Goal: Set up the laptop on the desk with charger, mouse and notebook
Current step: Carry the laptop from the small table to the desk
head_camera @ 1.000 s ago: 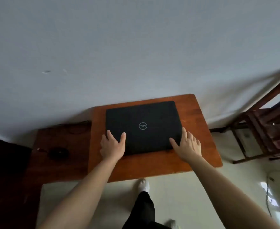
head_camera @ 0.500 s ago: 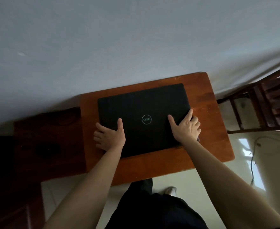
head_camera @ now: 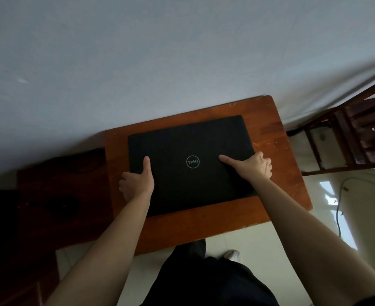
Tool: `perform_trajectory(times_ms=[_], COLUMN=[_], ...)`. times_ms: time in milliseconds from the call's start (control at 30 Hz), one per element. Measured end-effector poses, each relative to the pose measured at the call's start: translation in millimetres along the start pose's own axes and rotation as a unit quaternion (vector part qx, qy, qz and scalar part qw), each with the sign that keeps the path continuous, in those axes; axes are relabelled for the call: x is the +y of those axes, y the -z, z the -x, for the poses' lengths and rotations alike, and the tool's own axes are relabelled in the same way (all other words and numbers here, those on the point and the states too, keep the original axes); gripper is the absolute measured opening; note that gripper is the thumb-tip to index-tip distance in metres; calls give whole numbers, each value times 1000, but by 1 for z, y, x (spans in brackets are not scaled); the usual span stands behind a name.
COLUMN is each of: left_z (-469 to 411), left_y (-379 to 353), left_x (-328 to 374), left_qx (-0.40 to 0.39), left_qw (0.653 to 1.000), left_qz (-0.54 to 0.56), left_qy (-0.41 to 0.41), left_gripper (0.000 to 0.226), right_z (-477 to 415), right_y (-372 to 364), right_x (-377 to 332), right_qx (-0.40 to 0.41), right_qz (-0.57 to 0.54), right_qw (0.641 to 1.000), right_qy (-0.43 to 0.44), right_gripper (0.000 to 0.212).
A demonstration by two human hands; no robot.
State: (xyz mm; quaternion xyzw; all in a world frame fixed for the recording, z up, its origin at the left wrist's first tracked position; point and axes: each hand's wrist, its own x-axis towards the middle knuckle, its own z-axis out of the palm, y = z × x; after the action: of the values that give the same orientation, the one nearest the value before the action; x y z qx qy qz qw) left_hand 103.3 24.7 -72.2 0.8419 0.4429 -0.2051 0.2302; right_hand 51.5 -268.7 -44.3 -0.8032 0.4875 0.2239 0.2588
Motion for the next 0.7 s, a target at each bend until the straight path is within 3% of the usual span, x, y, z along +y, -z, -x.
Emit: perform_trajectory(times_ms=[133, 367, 567, 700], left_z=[-2, 42, 145, 252], left_y=[11, 5, -24, -49], left_x=[5, 14, 79, 132], left_qx=[-21, -34, -83, -133], left_qw=[1000, 997, 970, 926], left_qz=[-12, -39, -33, -11], left_qy=[3, -53, -224, -353], left_gripper=[94, 86, 85, 79], right_z=[8, 25, 35, 41], right_y=[4, 19, 92, 163], right_x=[10, 64, 153, 228], right_qx=[-12, 11, 106, 234], right_qz=[-15, -104, -224, -267], right_qw=[1000, 993, 963, 926], right_qy=[-11, -61, -101, -128], right_gripper=[142, 122, 109, 112])
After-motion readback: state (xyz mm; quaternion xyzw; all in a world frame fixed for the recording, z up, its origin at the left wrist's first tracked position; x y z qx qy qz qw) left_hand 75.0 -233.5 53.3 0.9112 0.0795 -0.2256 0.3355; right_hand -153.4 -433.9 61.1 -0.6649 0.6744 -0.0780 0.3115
